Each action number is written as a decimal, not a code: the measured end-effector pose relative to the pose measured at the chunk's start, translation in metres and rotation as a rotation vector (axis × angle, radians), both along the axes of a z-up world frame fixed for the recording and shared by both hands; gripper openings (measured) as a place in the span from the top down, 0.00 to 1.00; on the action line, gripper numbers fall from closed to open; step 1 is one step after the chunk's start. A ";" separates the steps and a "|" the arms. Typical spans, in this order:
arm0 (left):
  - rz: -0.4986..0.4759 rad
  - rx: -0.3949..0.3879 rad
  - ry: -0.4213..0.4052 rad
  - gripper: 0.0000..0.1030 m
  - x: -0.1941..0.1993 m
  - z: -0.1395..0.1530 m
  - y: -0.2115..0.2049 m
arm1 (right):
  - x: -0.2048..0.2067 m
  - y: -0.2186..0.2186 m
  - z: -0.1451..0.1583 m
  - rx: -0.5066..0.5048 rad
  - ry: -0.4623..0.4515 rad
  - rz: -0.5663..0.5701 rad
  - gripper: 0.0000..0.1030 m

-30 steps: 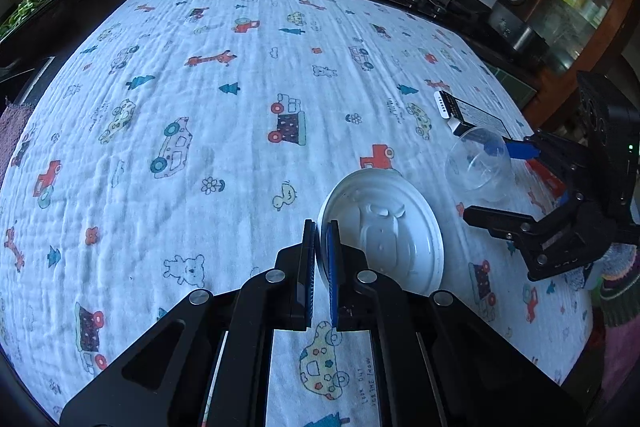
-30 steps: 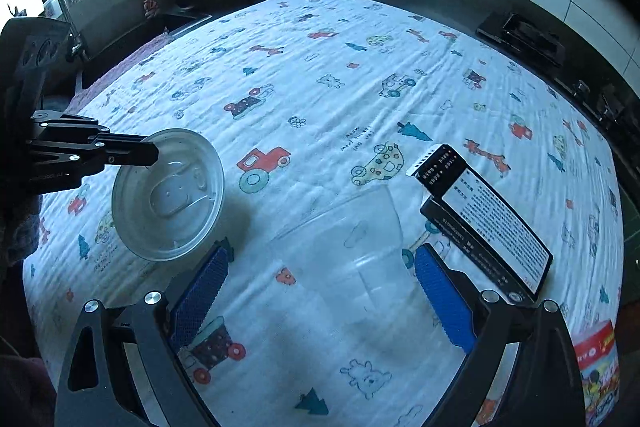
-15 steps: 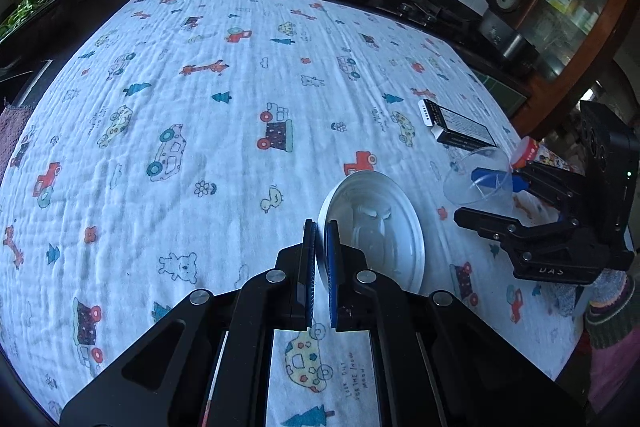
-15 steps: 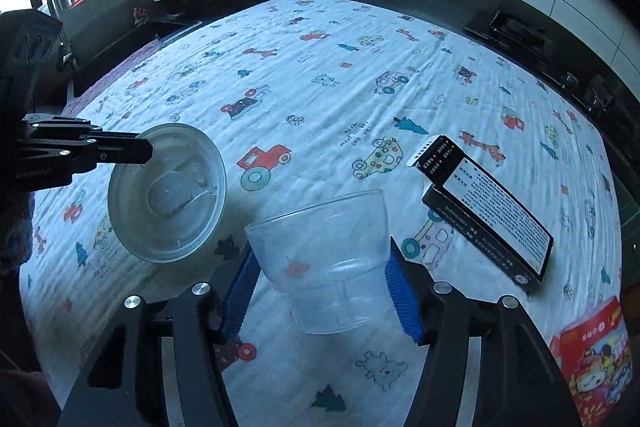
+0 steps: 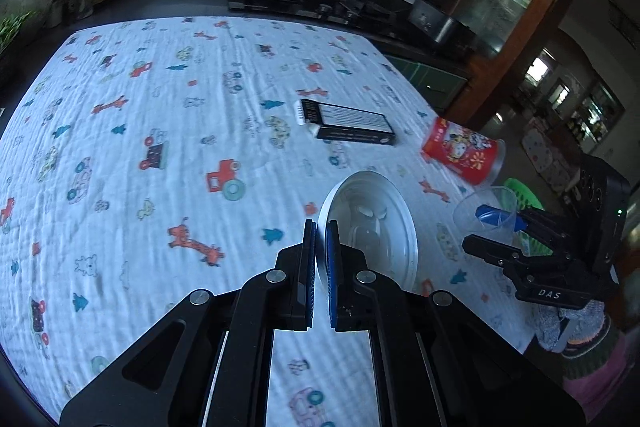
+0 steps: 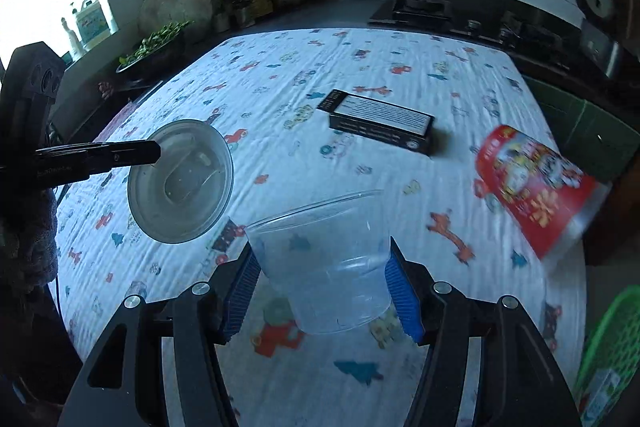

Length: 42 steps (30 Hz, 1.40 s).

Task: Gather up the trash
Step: 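Carry the lid and plastic cup over the green basket and release both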

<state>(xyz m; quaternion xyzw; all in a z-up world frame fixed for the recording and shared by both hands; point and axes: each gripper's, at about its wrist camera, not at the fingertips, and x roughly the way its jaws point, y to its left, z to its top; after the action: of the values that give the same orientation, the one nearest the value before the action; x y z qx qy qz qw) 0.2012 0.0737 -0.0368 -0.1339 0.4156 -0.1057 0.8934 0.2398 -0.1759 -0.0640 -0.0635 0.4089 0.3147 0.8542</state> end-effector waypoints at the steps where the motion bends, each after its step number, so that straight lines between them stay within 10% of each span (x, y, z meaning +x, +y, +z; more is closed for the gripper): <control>1: -0.020 -0.006 -0.002 0.96 0.001 0.002 -0.010 | -0.004 -0.017 0.000 0.005 -0.002 -0.034 0.43; 18: -0.345 0.003 0.005 0.96 0.037 0.014 -0.218 | -0.008 -0.292 -0.017 -0.031 0.034 -0.583 0.43; 42: -0.501 0.172 0.029 0.96 0.096 -0.012 -0.398 | -0.040 -0.366 -0.015 0.027 -0.055 -0.713 0.14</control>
<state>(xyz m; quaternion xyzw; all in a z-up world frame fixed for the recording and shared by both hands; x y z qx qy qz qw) 0.2969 -0.3240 -0.0486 0.0483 0.4560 -0.2859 0.8415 0.1998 -0.5423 -0.0791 0.0862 0.3779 0.0005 0.9218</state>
